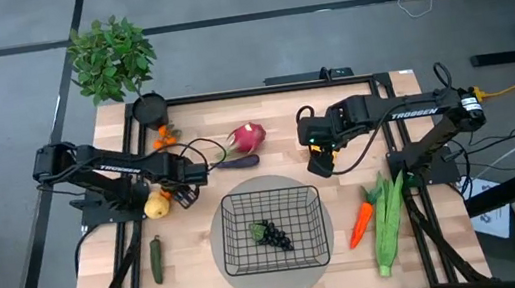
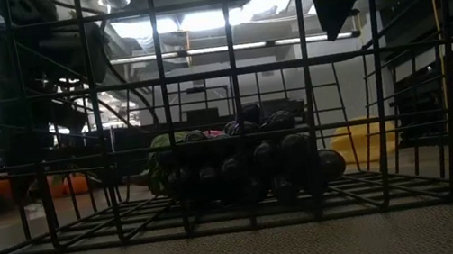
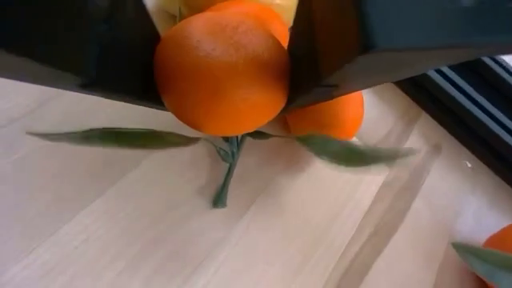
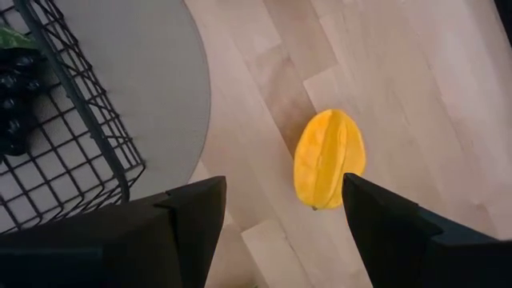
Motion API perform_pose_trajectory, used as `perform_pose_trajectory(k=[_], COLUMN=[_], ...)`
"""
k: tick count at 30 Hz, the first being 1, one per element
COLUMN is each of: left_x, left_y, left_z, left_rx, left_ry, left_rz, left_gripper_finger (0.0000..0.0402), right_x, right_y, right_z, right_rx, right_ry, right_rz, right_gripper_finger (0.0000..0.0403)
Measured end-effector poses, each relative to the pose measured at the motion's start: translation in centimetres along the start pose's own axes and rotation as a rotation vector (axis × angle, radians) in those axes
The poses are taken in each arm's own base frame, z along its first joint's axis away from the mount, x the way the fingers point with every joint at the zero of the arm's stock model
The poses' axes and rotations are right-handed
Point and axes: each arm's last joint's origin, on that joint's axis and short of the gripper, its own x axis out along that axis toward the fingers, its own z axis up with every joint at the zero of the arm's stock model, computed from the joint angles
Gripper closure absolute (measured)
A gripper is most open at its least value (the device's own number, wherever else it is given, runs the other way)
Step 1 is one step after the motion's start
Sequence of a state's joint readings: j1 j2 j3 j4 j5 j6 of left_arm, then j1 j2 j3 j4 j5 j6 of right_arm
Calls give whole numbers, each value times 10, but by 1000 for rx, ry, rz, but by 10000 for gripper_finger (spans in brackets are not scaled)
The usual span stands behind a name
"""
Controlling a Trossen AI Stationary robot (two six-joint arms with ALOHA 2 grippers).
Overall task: Build produce basket
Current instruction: Put the bottom tangerines into the black wire basket
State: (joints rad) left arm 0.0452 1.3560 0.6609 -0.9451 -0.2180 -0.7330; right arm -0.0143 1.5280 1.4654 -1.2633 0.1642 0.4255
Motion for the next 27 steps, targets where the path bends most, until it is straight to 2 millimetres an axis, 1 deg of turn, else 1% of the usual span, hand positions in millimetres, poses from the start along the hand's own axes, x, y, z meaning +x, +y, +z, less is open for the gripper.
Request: perform_pose_trajectory(k=[1,4,6,8,11,15,19,23,25,27], left_x=[0,-1,-6,-14,-33,-68,-112,-156,-179,-201], left_y=[0,1,2,3,5,8,7,1,-5,-14], left_z=[0,-1,0,2,6,15,26,33,34,34], left_rx=[0,2,6,11,21,32,19,11,19,65], left_ry=[2,13,22,39,68,47,-57,-185,-261,-357], left_rz=[2,12,24,42,75,117,95,-19,-107,-228], left_gripper_finger=[246,248,248,248,248,248,248,248,249,249], right_x=[0,0,0,0,0,0,0,0,0,0], right_y=[0,0,0,0,0,-1,-1,-2,-2,-2], right_z=[0,0,0,0,-1,-2,-2,-4,-5,-5], right_rx=[0,0,0,0,-1,8,11,8,6,5], right_ry=[0,0,0,0,7,17,24,38,51,55], right_rz=[0,0,0,0,-3,-8,-11,-18,-24,-25], right_gripper_finger=[166,166,166,166,166,166,166,166,166,166])
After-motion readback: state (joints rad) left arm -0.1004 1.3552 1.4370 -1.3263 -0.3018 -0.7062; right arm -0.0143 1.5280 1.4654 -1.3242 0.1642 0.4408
